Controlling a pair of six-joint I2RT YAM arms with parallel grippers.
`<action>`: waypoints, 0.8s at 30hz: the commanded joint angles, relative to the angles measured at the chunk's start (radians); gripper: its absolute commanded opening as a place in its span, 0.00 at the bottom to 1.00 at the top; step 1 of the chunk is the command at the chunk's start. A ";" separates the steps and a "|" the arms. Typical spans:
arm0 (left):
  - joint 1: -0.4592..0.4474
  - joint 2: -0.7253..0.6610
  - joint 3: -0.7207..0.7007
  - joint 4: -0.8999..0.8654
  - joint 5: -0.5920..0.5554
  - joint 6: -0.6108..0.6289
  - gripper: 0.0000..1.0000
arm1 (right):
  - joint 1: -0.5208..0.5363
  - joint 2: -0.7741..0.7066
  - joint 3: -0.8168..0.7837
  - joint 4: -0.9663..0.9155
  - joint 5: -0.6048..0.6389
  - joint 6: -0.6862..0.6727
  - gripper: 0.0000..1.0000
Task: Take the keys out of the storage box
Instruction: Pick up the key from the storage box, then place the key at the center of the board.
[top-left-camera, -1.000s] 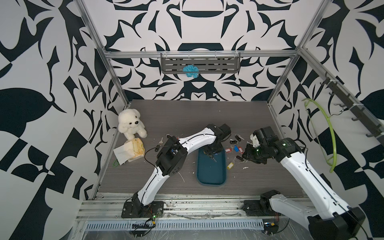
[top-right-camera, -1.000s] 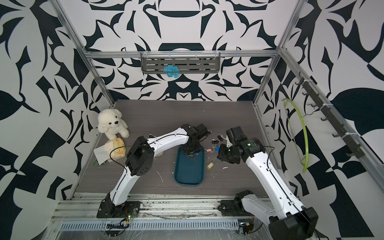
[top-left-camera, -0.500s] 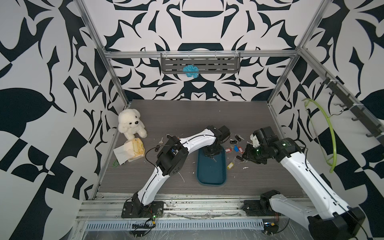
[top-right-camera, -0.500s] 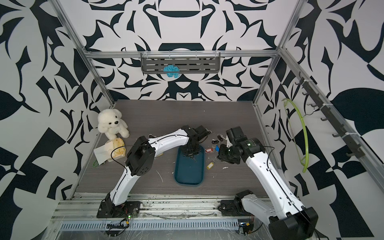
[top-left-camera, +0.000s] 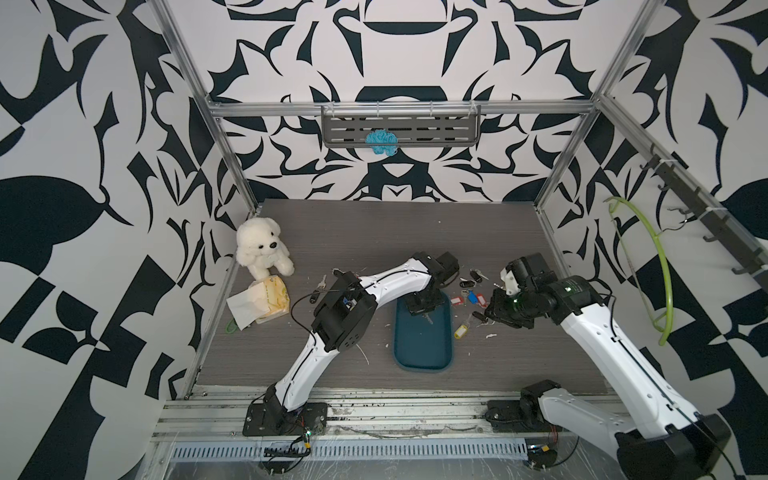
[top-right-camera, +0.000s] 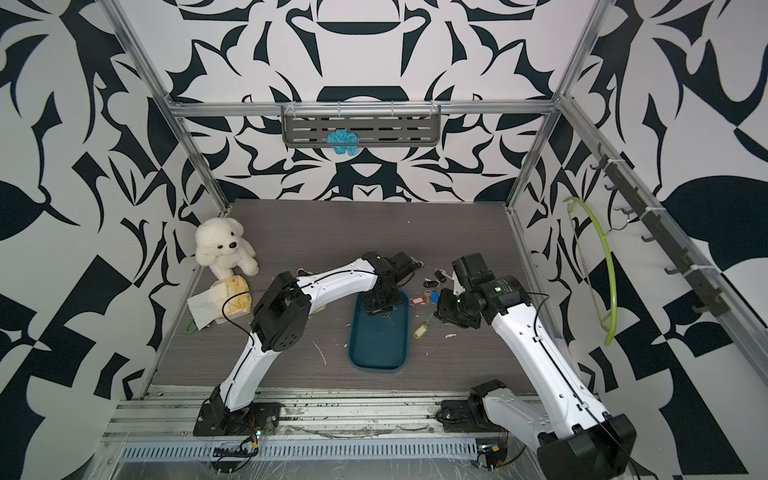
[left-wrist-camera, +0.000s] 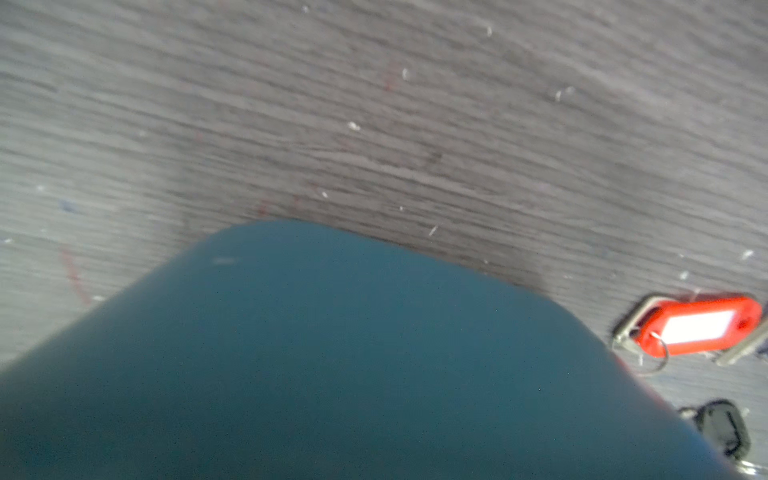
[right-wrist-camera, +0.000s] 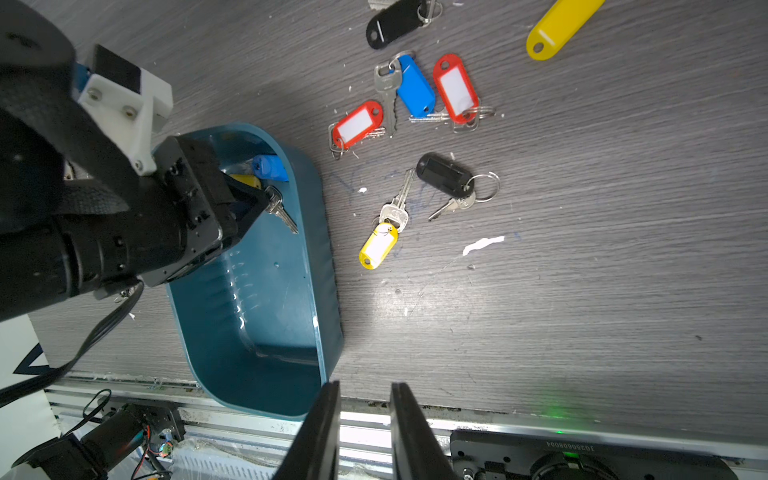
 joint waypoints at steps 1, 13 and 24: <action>-0.024 -0.116 0.077 -0.100 -0.035 0.040 0.00 | 0.005 -0.022 0.007 -0.017 0.015 -0.013 0.27; 0.065 -0.615 -0.197 -0.274 -0.191 0.033 0.00 | 0.005 -0.005 0.024 -0.007 0.000 0.006 0.26; 0.297 -0.689 -0.641 -0.060 -0.009 0.165 0.00 | 0.039 0.032 0.017 0.049 -0.033 0.066 0.26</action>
